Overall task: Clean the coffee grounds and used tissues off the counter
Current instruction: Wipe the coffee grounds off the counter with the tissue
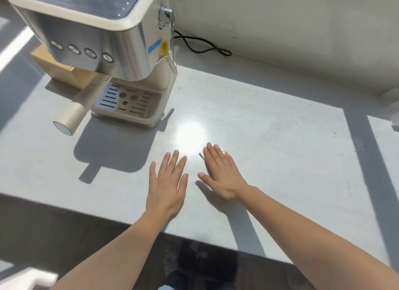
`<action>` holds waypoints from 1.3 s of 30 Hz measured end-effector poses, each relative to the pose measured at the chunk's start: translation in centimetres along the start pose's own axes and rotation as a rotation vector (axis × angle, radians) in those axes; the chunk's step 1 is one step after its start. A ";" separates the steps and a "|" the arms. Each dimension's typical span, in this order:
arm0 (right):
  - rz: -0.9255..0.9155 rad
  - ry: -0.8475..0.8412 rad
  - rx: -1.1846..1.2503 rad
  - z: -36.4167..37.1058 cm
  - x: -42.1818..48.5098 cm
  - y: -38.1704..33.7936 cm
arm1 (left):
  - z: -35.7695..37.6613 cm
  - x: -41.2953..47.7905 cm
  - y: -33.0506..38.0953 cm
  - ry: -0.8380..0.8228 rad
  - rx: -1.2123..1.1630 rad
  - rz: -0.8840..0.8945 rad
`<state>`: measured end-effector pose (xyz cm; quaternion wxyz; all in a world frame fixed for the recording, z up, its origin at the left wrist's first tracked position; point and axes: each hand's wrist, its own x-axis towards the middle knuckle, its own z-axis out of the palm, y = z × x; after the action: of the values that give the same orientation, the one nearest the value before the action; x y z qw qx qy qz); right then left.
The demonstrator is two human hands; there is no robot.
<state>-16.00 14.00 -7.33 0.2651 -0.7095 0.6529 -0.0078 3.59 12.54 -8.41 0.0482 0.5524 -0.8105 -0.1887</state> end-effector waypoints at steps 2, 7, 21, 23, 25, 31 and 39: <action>-0.091 -0.042 -0.035 2.0 -2.9 -2.4 | -0.2 -0.1 -0.2 0.022 -0.013 0.003; -0.133 -0.073 -0.082 4.8 -8.7 -4.9 | 0.0 -0.5 -0.1 0.045 0.002 0.030; 0.320 0.395 0.158 -0.5 -13.6 2.5 | 1.7 -7.2 11.5 -0.063 -0.342 0.350; 0.396 0.510 0.193 -1.5 -15.7 6.3 | 2.5 -7.3 11.7 -0.094 -0.199 0.306; 0.478 0.570 0.187 -2.1 -17.9 10.6 | 3.1 -7.3 11.7 -0.101 -0.101 0.237; 0.684 0.450 0.007 -2.4 -22.9 21.4 | 4.1 -6.6 11.5 -0.131 0.053 0.165; 0.684 0.435 -0.107 -0.3 -23.2 23.1 | 4.6 -4.6 12.7 -0.158 0.036 0.125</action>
<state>-40.82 35.35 -8.22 0.0710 -0.4460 0.8915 -0.0351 -7.11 21.97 -7.47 -0.0143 0.4849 -0.8480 -0.2137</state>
